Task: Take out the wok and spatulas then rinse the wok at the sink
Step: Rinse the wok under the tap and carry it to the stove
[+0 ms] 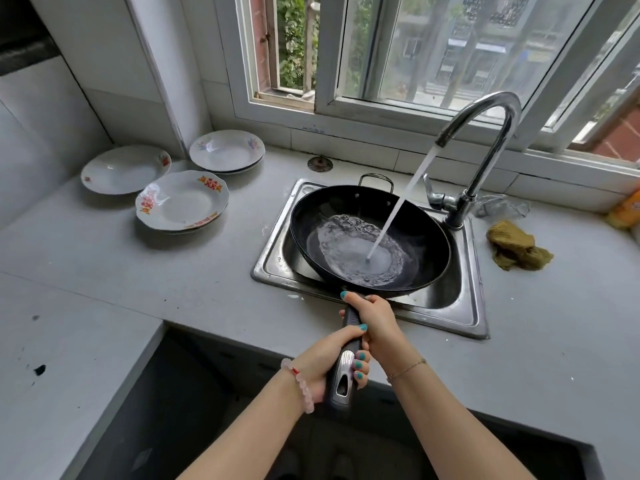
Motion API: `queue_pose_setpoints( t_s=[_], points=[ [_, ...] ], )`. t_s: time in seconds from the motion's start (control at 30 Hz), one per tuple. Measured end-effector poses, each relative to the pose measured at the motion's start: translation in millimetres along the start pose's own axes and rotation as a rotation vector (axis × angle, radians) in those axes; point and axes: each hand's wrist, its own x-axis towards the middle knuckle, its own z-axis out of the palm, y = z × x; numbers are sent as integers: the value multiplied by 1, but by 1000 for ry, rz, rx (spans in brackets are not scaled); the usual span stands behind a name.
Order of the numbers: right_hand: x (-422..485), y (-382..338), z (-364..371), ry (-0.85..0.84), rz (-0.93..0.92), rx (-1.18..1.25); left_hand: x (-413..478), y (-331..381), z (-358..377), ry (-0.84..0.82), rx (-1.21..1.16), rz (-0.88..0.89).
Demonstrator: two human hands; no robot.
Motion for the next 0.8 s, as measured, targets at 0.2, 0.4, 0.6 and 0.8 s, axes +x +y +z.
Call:
queue_pose_setpoints(
  t_s=[0.2,0.4,0.6,0.8],
  points=[
    [-3,-4,-7,-52,33,33,-1,-5,8,143,176,83],
    [-2,-9,-1,-140,260,361,-3,-4,8,158,217,81],
    [6,-8,6,-326,462,602,-3,-1,-3,128,213,68],
    [12,-2,15,-267,510,561,10,-11,-21,111,220,52]
  ],
)
